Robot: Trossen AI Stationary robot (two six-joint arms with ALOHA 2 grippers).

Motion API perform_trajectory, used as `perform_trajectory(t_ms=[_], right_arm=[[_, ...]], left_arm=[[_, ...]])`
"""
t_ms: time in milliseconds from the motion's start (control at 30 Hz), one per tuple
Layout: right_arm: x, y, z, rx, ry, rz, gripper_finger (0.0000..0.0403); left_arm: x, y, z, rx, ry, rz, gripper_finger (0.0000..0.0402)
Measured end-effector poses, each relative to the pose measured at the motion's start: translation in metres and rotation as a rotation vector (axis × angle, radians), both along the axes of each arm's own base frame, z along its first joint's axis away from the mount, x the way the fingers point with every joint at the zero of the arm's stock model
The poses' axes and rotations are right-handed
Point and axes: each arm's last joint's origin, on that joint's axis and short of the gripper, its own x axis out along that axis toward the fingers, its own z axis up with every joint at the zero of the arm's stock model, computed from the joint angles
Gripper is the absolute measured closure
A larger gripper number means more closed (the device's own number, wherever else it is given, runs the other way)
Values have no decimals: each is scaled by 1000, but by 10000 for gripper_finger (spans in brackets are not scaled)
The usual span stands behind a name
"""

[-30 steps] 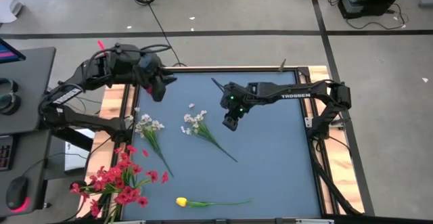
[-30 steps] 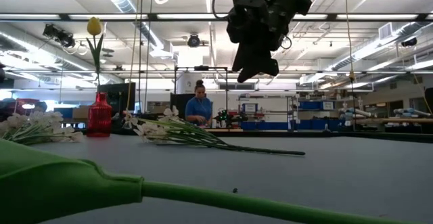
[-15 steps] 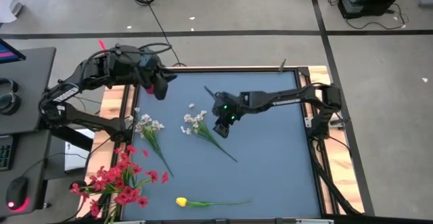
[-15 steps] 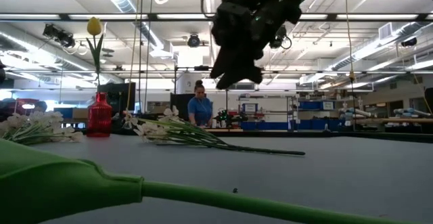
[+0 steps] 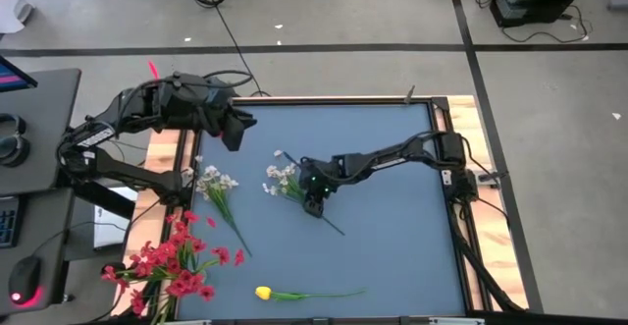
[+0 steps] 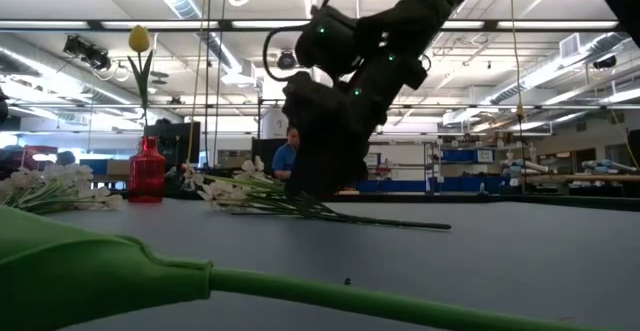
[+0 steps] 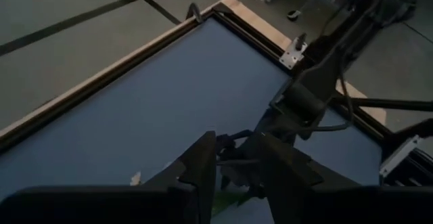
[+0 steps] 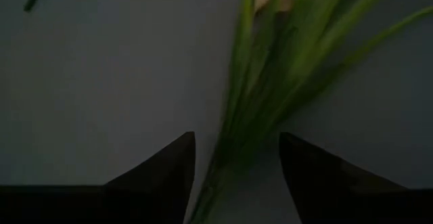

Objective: Sort flowers into vase by color
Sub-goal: Put the right white flowers into the pink vase

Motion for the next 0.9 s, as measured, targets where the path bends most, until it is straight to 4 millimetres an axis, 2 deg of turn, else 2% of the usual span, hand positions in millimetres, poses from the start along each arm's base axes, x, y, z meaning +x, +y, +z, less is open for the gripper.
perform_trajectory(t_ms=[100, 200, 300, 433, 467, 733, 900], right_arm=[[3, 3, -7, -27, -1, -4, 190], [4, 3, -13, -35, 7, -8, 218], [4, 3, -14, -44, 12, -15, 273], [3, 0, -7, -42, -7, -28, 372], [3, -2, -4, -28, -16, -28, 384], [-3, -37, 50, 20, -179, -167, 390], [-9, -60, 98, 36, -399, -260, 390]], left_arm=[[1, -4, 0, -1, -1, -22, 289], [1, -6, 0, -2, 2, -34, 290], [1, -6, -1, -8, 4, -31, 290], [1, -6, -1, -15, 10, -27, 290], [0, -6, -1, -16, 12, -27, 290], [0, -5, -2, -17, 18, -19, 290], [0, -4, -2, -18, 17, -12, 290]])
